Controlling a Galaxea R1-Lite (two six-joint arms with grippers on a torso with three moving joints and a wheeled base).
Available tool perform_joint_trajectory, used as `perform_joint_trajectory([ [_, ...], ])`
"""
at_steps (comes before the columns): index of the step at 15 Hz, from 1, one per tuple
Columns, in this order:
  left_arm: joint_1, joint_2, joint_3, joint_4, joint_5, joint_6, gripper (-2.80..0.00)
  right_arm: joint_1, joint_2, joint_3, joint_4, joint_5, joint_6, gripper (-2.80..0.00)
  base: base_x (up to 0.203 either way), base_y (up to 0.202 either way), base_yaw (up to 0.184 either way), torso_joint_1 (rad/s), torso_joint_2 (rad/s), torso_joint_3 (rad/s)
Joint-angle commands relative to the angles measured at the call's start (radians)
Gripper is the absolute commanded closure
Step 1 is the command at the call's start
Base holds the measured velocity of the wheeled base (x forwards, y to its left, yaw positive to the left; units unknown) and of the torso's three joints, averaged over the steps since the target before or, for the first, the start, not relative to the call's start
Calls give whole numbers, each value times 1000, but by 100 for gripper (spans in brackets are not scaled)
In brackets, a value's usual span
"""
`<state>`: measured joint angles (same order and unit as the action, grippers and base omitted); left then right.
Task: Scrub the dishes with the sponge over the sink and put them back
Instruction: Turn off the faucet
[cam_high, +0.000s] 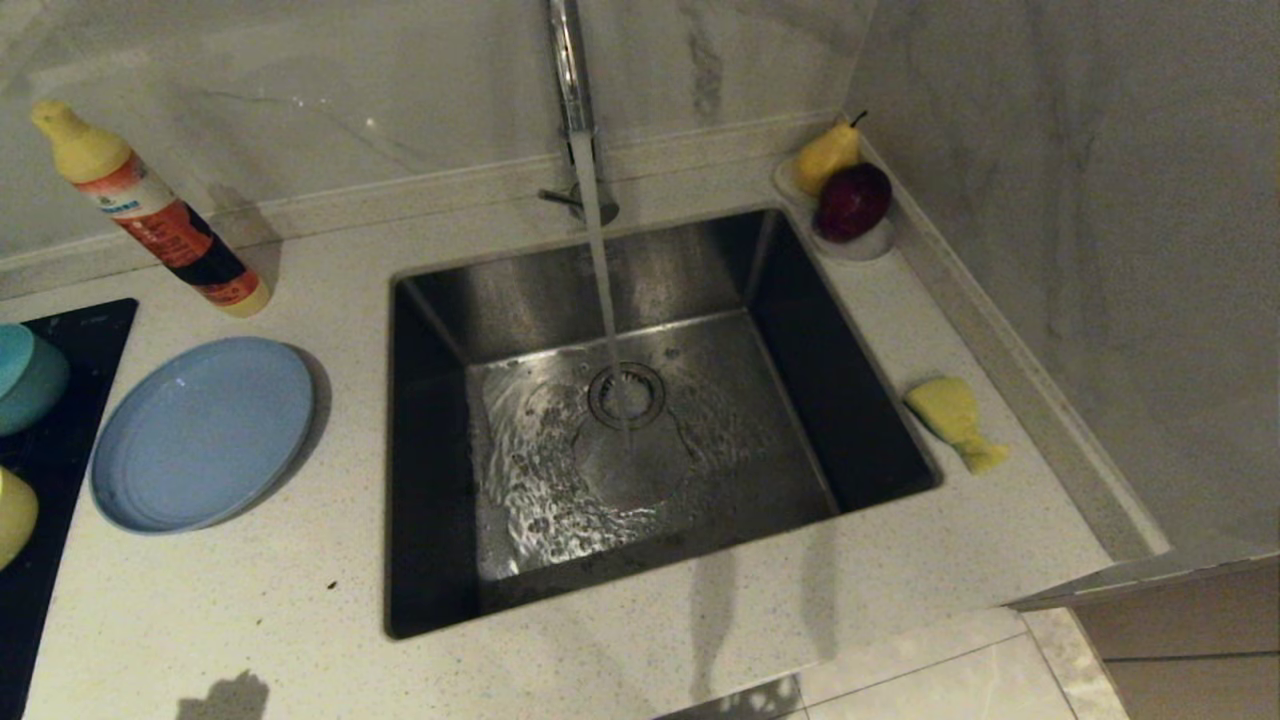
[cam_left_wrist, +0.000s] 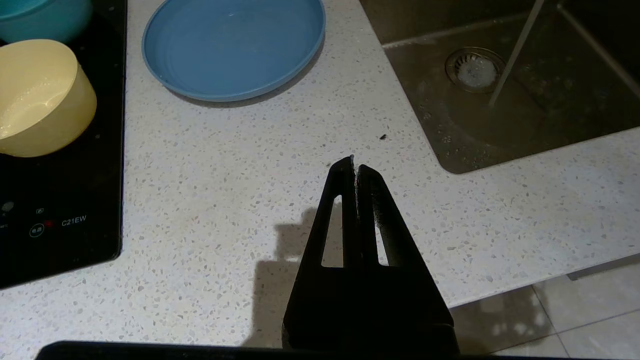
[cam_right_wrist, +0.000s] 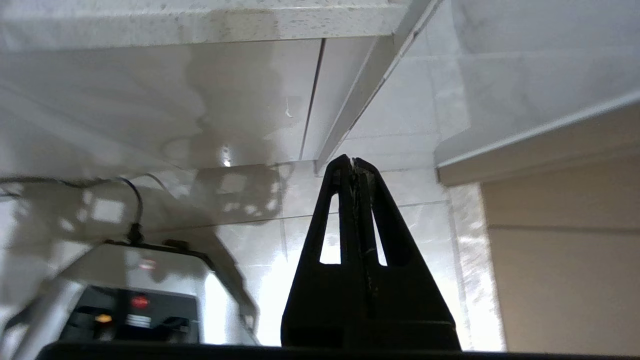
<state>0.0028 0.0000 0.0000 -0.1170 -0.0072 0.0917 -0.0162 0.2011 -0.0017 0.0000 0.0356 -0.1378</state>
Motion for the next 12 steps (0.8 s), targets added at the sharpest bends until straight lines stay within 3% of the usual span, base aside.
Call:
perform_joint_trajectory([
  [1, 0, 0, 40, -1, 0, 0, 0, -1, -2, 0, 3, 0, -32, 0, 0, 0, 0, 0, 0, 0],
  [12, 0, 0, 40, -1, 0, 0, 0, -3, 6, 1, 5, -1, -9, 0, 0, 0, 0, 0, 0, 0],
])
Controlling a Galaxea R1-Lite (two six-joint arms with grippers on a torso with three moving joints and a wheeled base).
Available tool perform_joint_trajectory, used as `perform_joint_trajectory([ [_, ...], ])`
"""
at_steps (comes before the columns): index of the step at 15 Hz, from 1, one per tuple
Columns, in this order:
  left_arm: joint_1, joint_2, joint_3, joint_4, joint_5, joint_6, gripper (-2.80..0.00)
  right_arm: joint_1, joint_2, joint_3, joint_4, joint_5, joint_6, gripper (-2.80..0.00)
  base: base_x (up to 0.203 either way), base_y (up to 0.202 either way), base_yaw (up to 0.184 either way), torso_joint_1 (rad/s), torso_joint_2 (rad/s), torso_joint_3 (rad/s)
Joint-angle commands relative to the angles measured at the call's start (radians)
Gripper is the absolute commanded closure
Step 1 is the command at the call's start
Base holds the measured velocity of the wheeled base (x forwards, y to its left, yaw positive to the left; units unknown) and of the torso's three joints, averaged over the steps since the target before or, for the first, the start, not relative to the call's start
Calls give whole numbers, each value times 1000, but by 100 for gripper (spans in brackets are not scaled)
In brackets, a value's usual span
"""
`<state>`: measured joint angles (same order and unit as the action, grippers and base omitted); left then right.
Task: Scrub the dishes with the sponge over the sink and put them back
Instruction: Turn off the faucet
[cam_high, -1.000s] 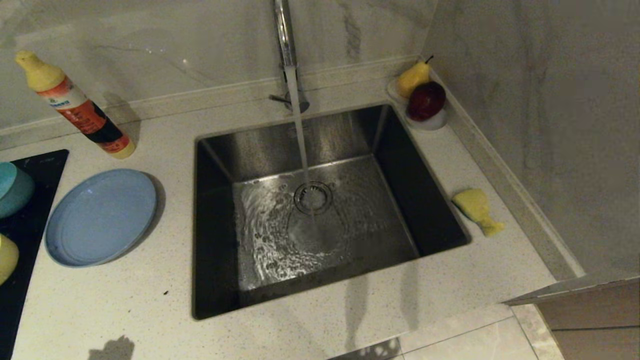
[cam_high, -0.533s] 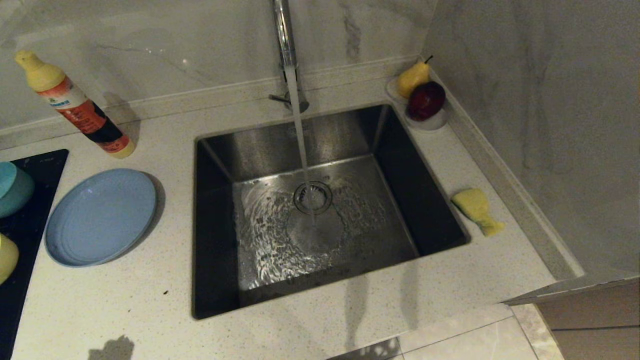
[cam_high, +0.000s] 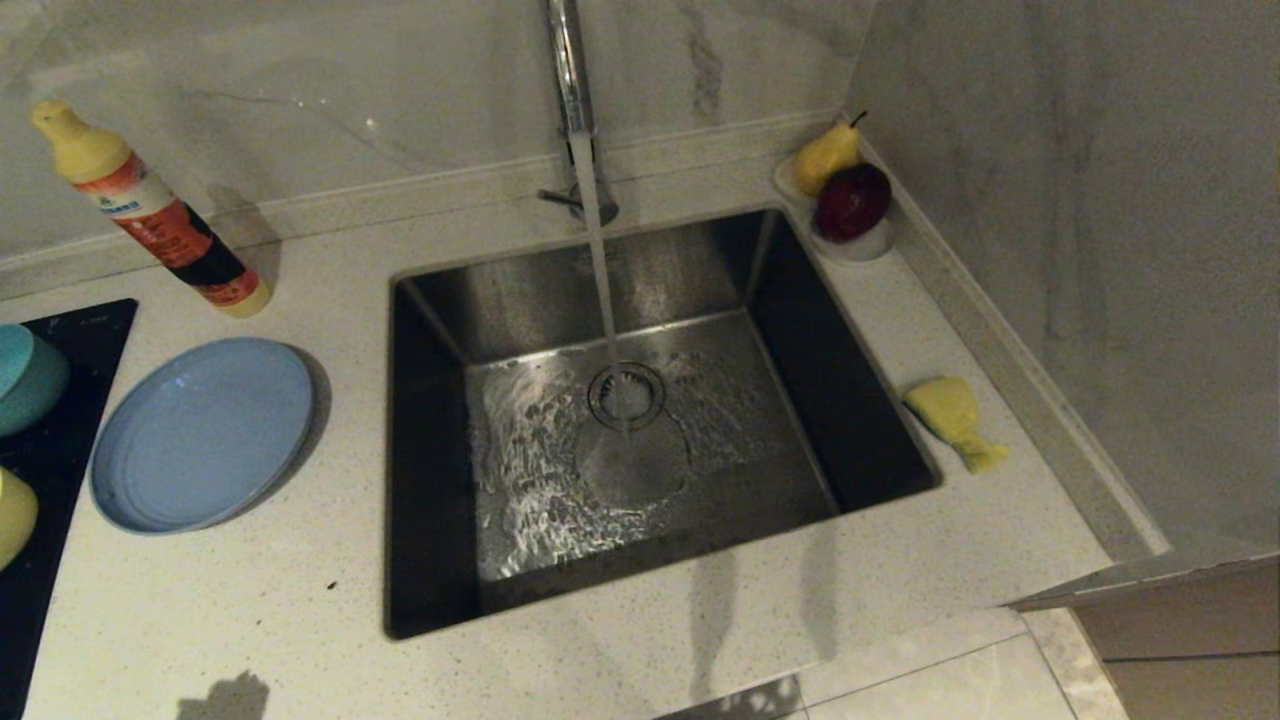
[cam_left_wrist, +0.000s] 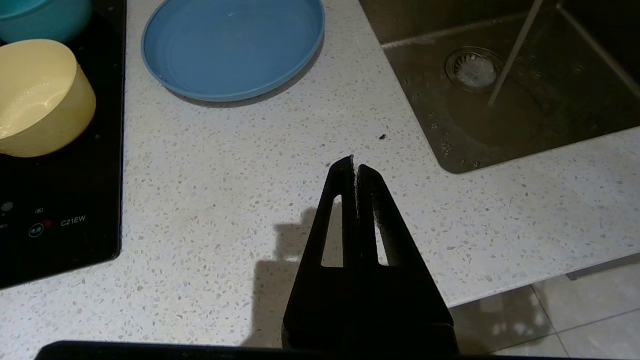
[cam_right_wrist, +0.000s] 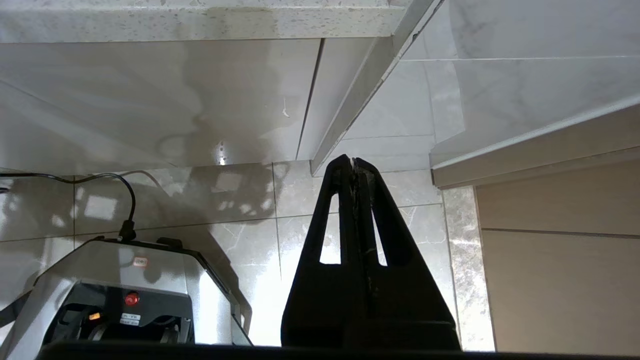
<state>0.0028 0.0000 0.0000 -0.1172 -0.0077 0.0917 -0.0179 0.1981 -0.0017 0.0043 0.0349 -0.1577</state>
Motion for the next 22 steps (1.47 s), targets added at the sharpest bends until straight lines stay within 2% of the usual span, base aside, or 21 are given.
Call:
perform_joint_trajectory([
  [1, 0, 0, 40, -1, 0, 0, 0, -1, 10, 1, 2, -4, 30, 0, 0, 0, 0, 0, 0, 0],
  [5, 0, 2, 40, -1, 0, 0, 0, -19, 136, 0, -1, -8, 94, 0, 0, 0, 0, 0, 0, 0],
  [15, 0, 0, 40, 1, 0, 0, 0, -36, 74, 2, -2, -14, 122, 0, 0, 0, 0, 0, 0, 0],
  [22, 0, 0, 40, -1, 0, -1, 0, 21, -77, 1, -4, -18, 135, 0, 0, 0, 0, 0, 0, 0],
])
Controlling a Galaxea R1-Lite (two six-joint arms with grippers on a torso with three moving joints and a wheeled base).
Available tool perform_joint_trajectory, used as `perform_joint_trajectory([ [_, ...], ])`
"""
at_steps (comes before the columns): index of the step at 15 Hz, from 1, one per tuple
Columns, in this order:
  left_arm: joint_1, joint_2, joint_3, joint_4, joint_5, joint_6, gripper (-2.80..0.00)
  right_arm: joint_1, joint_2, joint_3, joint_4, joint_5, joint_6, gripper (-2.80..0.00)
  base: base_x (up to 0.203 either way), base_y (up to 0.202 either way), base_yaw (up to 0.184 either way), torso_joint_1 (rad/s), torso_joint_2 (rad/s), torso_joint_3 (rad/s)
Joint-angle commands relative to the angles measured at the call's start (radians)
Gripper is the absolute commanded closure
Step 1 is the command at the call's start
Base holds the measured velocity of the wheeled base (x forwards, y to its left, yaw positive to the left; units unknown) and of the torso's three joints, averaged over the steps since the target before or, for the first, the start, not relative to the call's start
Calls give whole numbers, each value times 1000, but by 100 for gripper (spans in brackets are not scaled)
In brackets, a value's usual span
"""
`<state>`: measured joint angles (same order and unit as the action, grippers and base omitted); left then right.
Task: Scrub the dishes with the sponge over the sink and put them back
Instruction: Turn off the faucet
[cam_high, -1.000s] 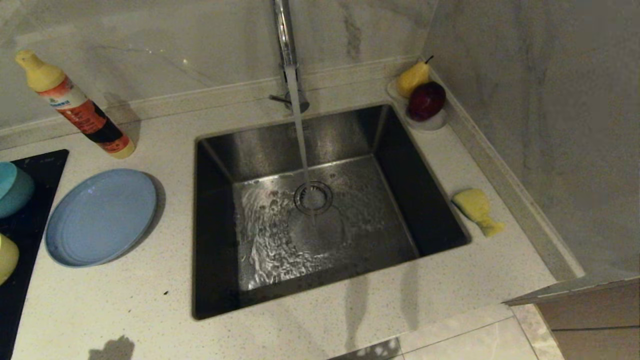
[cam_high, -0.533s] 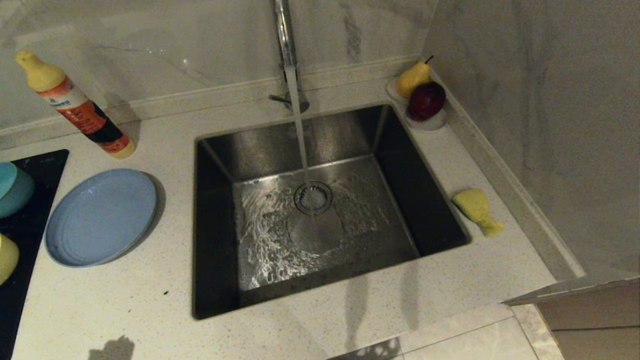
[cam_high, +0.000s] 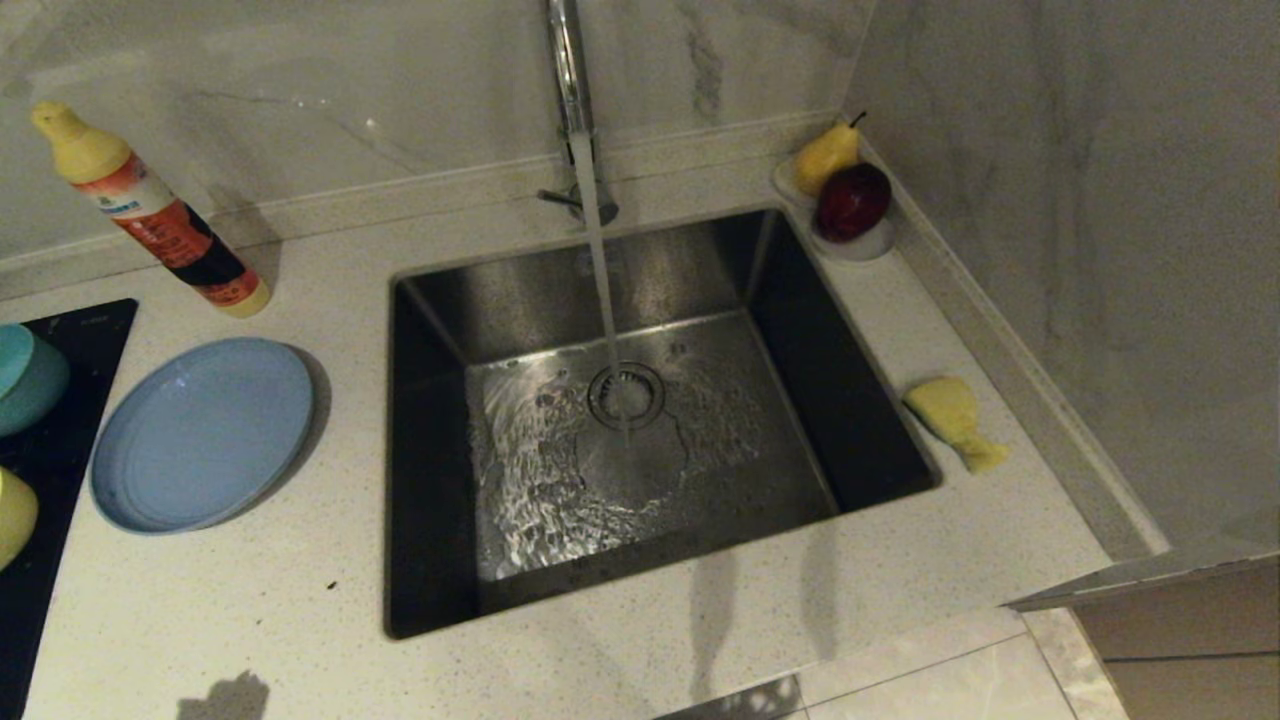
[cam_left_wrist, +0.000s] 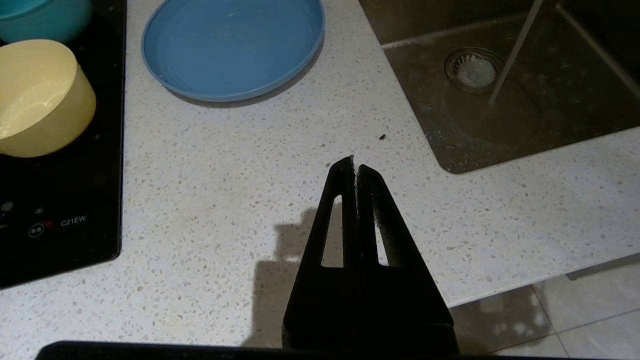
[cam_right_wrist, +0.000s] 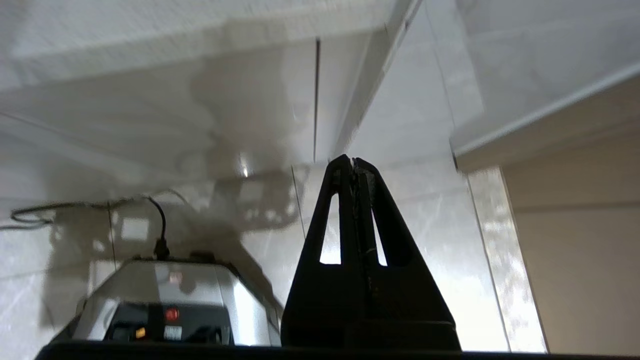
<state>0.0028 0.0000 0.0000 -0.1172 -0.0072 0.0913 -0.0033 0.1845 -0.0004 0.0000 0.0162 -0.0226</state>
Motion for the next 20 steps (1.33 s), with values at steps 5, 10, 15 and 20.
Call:
perform_joint_trajectory([
  [5, 0, 0, 40, -1, 0, 1, 0, 6, -187, -1, 3, -2, 2, 0, 0, 0, 0, 0, 0, 0],
  [10, 0, 0, 40, -1, 0, 1, 0, 6, -183, -1, 0, -10, 7, 0, 0, 0, 0, 0, 0, 0],
  [15, 0, 0, 40, -1, 1, 1, 0, 6, -185, -1, 0, -10, 16, 0, 0, 0, 0, 0, 0, 0],
  [20, 0, 0, 40, -1, 1, 1, 0, 6, -185, -1, 0, -10, 16, 0, 0, 0, 0, 0, 0, 0],
])
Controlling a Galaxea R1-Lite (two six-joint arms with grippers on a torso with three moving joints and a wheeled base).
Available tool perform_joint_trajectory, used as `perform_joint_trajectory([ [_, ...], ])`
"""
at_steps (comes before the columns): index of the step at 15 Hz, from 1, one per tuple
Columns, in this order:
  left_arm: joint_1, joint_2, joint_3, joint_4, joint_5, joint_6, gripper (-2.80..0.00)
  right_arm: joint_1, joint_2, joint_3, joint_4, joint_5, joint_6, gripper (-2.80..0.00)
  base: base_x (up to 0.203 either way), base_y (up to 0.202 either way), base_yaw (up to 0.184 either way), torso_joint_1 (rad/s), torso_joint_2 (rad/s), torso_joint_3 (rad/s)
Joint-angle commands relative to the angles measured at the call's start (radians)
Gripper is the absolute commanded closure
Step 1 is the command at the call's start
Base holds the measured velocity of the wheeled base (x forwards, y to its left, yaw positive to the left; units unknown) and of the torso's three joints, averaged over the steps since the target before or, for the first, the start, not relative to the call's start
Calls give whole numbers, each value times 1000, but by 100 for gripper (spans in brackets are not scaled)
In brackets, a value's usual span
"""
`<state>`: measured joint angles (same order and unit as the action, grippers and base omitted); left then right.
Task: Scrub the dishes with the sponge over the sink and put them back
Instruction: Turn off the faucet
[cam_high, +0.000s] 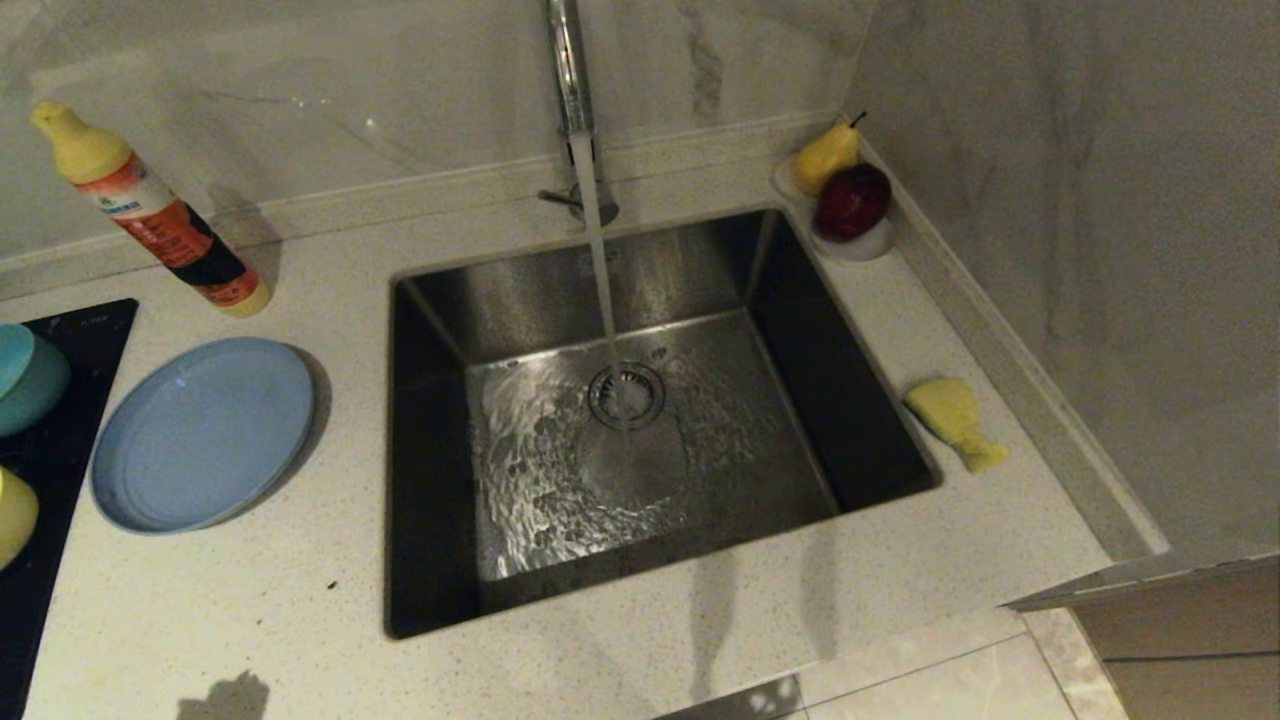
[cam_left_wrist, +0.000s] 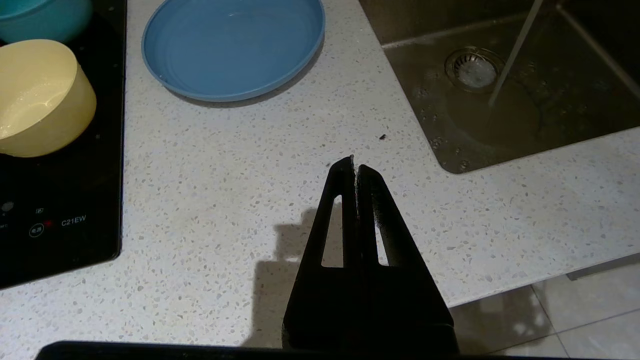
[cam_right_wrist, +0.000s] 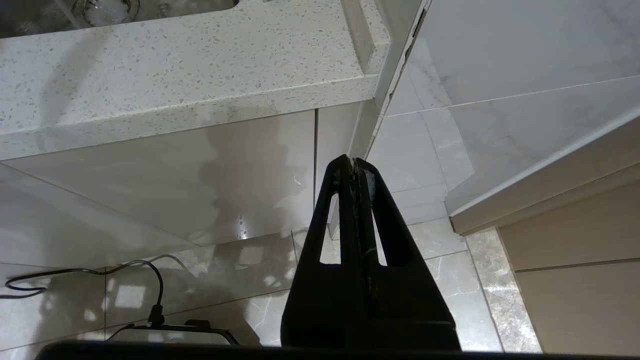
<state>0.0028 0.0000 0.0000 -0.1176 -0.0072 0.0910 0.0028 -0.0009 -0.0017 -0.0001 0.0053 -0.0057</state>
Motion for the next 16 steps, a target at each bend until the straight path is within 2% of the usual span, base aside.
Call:
perform_joint_trajectory([
  [1, 0, 0, 40, -1, 0, 1, 0, 0, 1, 0, 0, 1, 0, 0, 0, 0, 0, 0, 0, 0],
  [8, 0, 0, 40, 0, 1, 1, 0, 0, 1, 0, 0, 1, 0, 0, 0, 0, 0, 0, 0, 0],
  [14, 0, 0, 40, 1, 3, -44, 0, 0, 1, 0, 0, 1, 0, 0, 0, 0, 0, 0, 0, 0],
  [16, 0, 14, -42, 15, -16, -51, 0, 0, -1, 0, 0, 1, 0, 0, 0, 0, 0, 0, 0, 0],
])
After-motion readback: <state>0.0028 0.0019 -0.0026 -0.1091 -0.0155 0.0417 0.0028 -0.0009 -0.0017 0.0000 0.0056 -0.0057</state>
